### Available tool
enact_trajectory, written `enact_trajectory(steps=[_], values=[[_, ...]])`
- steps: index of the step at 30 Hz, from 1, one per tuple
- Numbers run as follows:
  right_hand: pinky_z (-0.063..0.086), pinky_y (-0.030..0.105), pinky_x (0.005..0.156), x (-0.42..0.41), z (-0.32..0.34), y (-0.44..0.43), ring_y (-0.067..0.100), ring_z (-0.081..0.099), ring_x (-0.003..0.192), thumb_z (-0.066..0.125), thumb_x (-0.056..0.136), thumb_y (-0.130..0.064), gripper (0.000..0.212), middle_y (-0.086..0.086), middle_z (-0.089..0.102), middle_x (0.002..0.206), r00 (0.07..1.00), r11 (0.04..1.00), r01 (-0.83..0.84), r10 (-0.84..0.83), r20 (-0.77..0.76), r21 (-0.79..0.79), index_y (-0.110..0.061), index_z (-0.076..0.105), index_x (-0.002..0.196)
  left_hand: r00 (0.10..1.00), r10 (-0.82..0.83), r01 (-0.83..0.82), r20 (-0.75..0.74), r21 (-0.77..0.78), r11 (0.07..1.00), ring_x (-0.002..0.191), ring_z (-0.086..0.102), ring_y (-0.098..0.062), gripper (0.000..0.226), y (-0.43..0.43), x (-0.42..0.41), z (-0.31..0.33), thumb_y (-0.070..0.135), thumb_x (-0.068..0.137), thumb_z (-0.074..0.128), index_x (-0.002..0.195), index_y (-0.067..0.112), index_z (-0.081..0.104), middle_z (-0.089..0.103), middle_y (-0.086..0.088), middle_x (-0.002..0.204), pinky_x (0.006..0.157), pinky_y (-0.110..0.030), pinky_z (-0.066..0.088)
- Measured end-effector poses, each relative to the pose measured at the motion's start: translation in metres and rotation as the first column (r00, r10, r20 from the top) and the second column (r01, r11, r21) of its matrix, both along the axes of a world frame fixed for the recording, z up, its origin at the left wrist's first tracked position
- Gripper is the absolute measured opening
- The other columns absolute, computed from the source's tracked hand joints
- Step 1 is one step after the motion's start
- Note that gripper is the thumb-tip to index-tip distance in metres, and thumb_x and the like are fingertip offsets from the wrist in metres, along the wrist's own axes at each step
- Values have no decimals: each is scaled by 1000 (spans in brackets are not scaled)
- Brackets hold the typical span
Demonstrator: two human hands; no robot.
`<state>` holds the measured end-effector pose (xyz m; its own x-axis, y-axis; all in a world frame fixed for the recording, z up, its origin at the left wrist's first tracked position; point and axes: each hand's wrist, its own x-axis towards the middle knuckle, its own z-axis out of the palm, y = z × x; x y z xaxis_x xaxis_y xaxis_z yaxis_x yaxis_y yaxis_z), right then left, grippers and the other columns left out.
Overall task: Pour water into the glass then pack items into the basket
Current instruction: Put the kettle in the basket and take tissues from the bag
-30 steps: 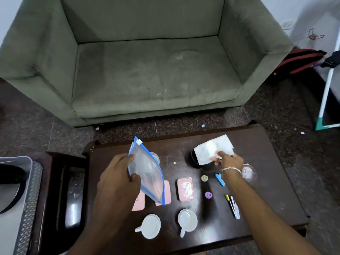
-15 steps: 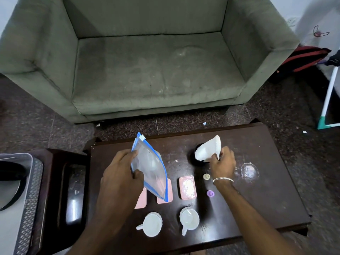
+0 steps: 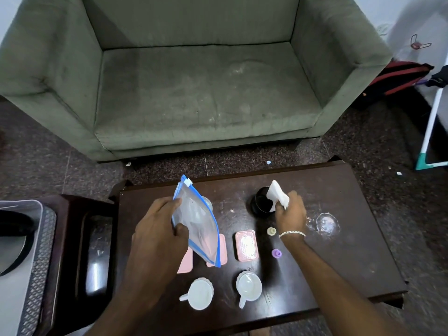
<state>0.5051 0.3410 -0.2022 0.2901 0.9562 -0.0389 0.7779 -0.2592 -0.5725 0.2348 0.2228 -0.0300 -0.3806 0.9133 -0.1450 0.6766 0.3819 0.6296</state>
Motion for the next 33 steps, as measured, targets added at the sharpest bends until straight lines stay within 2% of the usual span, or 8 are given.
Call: enact_trajectory(steps=[9, 12, 15, 20, 24, 28, 31, 33], values=[[47, 41, 78, -10, 1, 6, 38, 60, 98, 74, 82, -43, 39, 14, 58, 109, 993, 977, 110, -114, -10, -185, -10, 65, 100, 1000, -5, 5, -13, 12, 1000, 85, 64, -24, 50, -2, -2, 0, 0, 82, 66, 130, 12, 67, 61, 10, 132, 88, -43, 55], [43, 38, 72, -8, 4, 9, 36, 58, 93, 66, 84, -34, 20, 9, 52, 100, 995, 993, 104, -104, -6, -59, -16, 67, 92, 1000, -1, 1, -18, 16, 1000, 84, 63, -25, 49, -2, -3, -1, -1, 81, 66, 129, 11, 68, 62, 9, 132, 88, -42, 55], [47, 40, 77, -6, 2, 14, 39, 58, 99, 66, 84, -24, 13, 13, 55, 102, 998, 987, 63, -60, 21, -151, -15, 71, 91, 1000, 4, -4, -22, 1, 1000, 86, 66, -27, 48, -3, -3, -2, 1, 82, 65, 128, 11, 68, 61, 9, 132, 86, -44, 57], [47, 47, 88, -17, 29, -4, 41, 50, 111, 75, 83, -34, 54, 17, 48, 124, 994, 992, 90, -95, -52, -90, -13, 57, 129, 999, 41, -42, 35, 15, 999, 82, 66, -27, 48, -10, -2, 3, 2, 81, 66, 128, 13, 68, 61, 12, 129, 85, -45, 56], [48, 38, 93, -44, 84, -68, 24, 56, 107, 60, 90, -62, 65, 2, 53, 120, 876, 932, -185, 301, -378, 312, -17, 51, 136, 987, 122, -129, 105, 58, 990, 70, 65, -15, 47, -13, -7, 10, -1, 81, 67, 126, 11, 70, 62, 11, 120, 77, -29, 51], [35, 24, 111, -83, 117, -130, 18, 45, 137, 77, 68, -73, 102, -3, 47, 145, 691, 795, -545, 606, -394, 266, -18, 45, 147, 951, 227, -249, 209, 85, 965, 85, 72, -23, 46, -14, -15, 30, 0, 82, 68, 127, 9, 68, 66, 3, 114, 89, -39, 56], [41, 23, 103, -113, 123, -132, 4, 50, 128, 82, 83, -39, 52, -18, 52, 133, 725, 784, -540, 618, -305, 304, -25, 61, 128, 926, 262, -299, 272, 107, 948, 92, 75, -24, 43, -13, -21, 44, 6, 84, 70, 126, 15, 69, 72, -3, 109, 92, -42, 56], [47, 18, 83, -122, 134, -123, -6, 59, 100, 71, 93, -16, 18, -27, 60, 106, 723, 819, -455, 569, -391, 350, -32, 65, 98, 876, 247, -334, 414, 153, 930, 78, 77, -14, 31, -13, -27, 55, 20, 88, 75, 118, 24, 71, 76, -4, 95, 76, -31, 57]])
